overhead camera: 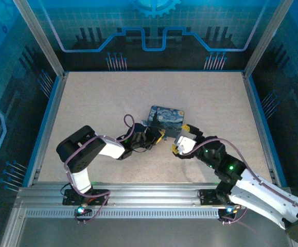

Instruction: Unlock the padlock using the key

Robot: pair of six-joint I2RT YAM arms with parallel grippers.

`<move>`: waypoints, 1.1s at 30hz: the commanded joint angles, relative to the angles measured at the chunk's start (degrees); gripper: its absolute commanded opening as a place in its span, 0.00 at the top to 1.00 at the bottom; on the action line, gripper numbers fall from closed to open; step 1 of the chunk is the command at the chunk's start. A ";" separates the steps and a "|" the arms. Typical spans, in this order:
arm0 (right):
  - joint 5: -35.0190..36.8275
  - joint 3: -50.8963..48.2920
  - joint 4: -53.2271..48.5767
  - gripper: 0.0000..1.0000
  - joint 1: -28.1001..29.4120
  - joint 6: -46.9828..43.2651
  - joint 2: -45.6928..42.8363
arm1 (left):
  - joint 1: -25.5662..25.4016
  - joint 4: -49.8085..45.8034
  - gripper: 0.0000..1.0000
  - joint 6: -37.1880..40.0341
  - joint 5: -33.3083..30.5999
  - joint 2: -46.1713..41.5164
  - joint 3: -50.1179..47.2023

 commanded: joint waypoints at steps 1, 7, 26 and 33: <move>9.66 0.45 -3.32 0.14 3.63 -12.93 3.47 | -0.40 0.11 1.00 -0.96 -0.98 -2.78 1.12; 13.86 0.74 -0.80 0.16 7.18 -16.72 11.50 | -0.46 0.06 1.00 -3.08 -0.96 -3.15 1.30; 2.99 0.85 13.30 0.50 1.71 -9.25 27.19 | -1.11 2.05 1.00 -7.45 -2.32 -3.25 0.34; 1.43 1.28 15.19 0.54 0.42 -9.32 31.12 | -1.13 2.08 1.00 -7.72 -2.54 -3.21 0.16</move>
